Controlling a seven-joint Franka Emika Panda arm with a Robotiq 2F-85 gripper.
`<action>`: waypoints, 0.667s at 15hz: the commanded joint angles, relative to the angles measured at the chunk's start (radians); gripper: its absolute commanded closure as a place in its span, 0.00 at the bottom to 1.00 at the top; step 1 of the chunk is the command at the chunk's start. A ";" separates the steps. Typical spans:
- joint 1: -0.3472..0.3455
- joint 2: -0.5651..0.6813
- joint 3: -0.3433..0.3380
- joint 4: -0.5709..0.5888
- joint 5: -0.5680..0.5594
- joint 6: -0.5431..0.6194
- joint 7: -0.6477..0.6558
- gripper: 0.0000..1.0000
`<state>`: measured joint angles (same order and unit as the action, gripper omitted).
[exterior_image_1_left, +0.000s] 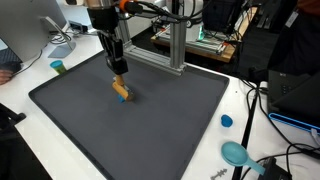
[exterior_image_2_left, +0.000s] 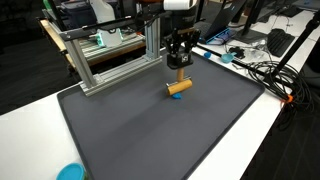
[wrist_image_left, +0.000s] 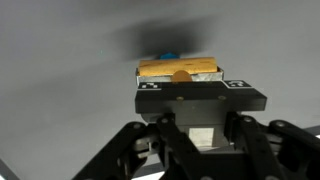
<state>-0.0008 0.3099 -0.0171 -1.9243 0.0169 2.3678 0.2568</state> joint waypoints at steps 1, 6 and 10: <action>0.006 -0.011 -0.013 -0.013 0.003 -0.001 -0.005 0.78; 0.020 0.006 -0.024 -0.015 -0.020 0.031 0.039 0.78; 0.039 0.023 -0.036 -0.014 -0.064 0.034 0.073 0.78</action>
<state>0.0090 0.3212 -0.0311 -1.9350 -0.0044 2.3803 0.2847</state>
